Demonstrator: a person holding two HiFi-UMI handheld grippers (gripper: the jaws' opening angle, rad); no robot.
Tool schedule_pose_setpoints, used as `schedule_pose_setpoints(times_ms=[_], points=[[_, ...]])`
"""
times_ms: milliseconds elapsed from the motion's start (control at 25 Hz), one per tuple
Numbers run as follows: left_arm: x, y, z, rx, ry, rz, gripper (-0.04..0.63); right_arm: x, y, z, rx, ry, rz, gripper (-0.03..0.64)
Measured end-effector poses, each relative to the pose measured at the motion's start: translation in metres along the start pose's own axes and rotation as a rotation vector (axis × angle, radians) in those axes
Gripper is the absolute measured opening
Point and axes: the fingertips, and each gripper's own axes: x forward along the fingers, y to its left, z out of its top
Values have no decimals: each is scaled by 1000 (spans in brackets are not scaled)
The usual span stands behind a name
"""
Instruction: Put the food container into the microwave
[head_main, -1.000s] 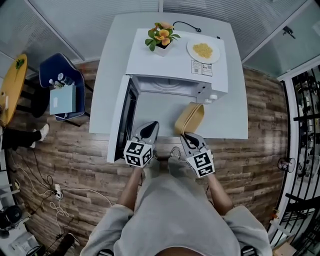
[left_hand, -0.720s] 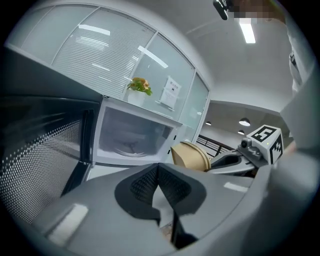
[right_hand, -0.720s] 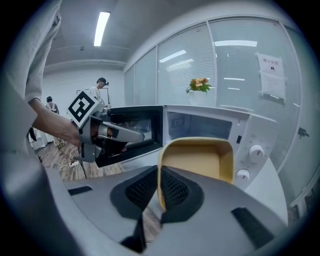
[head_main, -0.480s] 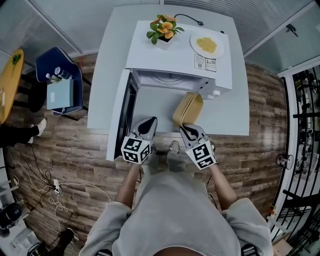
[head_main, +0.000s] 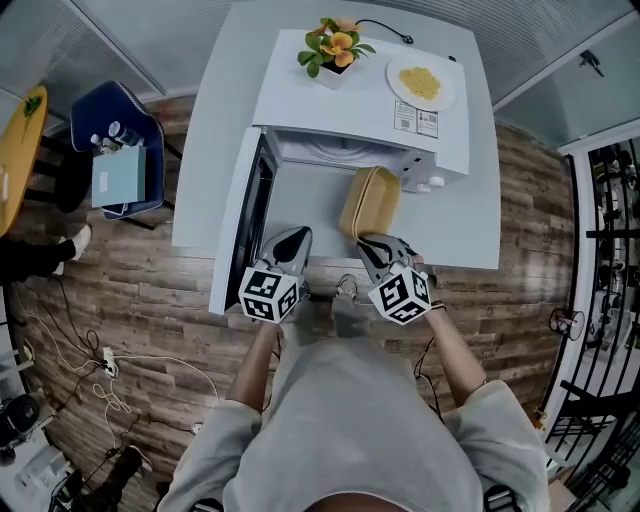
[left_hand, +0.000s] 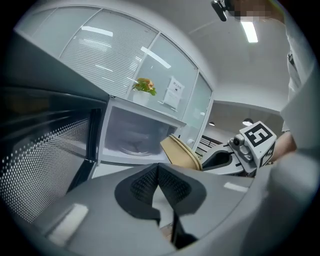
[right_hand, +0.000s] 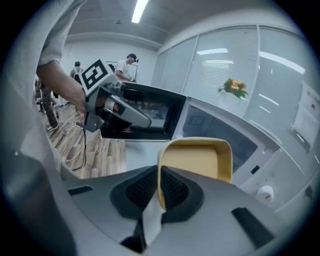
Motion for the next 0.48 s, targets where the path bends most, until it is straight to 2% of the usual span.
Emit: schedule_pose_setpoints(times_ms=[480], points=[[-4,3,-3,-4,-6,13,11,14,4,-12,-315,108,91,26]])
